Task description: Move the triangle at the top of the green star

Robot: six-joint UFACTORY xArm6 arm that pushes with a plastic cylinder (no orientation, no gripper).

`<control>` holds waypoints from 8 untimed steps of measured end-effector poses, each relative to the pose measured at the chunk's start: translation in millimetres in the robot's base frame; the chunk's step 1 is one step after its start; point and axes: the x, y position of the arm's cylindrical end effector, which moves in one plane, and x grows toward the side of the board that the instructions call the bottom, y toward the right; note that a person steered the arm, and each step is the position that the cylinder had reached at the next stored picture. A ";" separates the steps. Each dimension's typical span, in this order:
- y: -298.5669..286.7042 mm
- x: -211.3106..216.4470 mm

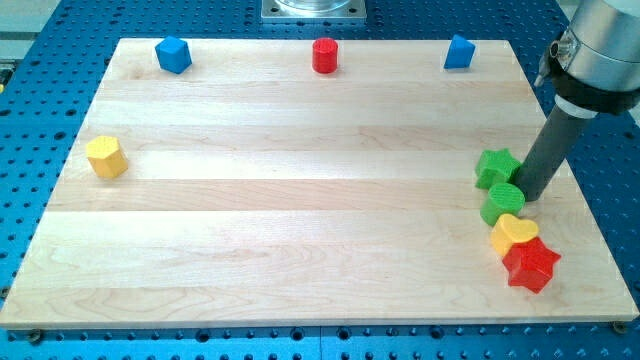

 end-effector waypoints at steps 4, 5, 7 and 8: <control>50.8 -243.7; 30.7 -270.7; -15.1 -260.9; -16.3 -259.4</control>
